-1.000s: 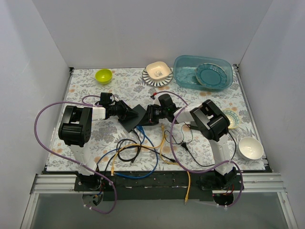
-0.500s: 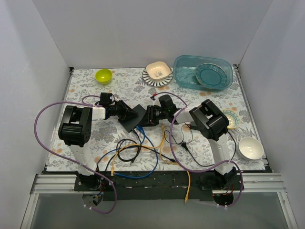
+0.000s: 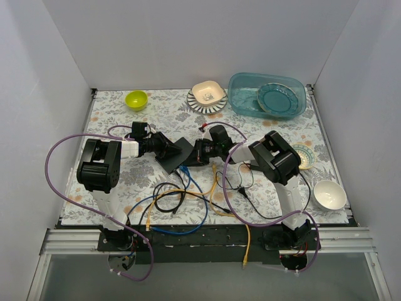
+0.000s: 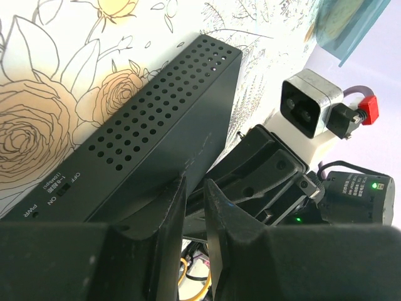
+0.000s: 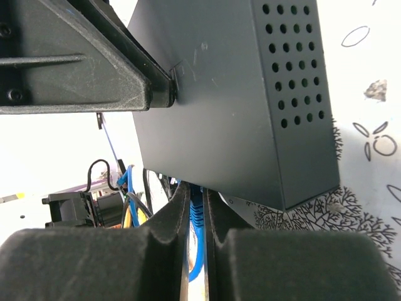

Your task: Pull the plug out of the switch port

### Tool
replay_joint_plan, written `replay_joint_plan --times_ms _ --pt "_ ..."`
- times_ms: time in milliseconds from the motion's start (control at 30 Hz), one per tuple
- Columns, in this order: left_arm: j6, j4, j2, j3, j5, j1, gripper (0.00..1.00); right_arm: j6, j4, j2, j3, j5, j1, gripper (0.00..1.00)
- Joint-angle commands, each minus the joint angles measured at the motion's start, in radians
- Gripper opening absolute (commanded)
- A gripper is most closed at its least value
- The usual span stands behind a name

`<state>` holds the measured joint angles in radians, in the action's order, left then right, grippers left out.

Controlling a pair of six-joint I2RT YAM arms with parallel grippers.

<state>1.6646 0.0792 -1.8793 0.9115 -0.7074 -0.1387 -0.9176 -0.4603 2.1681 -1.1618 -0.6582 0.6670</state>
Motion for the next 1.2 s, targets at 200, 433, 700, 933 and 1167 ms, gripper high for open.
replay_joint_plan --times_ms 200,433,700,933,1167 --pt "-0.035 -0.101 -0.024 -0.040 0.118 0.005 0.20 0.046 -0.005 -0.022 0.145 -0.023 0.014 0.01" --pt "-0.037 -0.098 -0.024 -0.040 0.118 0.005 0.20 0.068 -0.005 -0.070 0.217 -0.023 0.013 0.01" --pt "-0.040 -0.099 -0.027 -0.042 0.123 0.005 0.20 0.091 0.031 -0.138 0.273 0.028 -0.007 0.01" --pt "-0.040 -0.102 -0.023 -0.039 0.118 0.008 0.20 0.154 0.163 -0.333 0.375 0.219 -0.150 0.01" --pt "-0.040 -0.102 -0.024 -0.037 0.115 0.008 0.20 0.238 0.227 -0.383 0.242 0.233 -0.150 0.46"
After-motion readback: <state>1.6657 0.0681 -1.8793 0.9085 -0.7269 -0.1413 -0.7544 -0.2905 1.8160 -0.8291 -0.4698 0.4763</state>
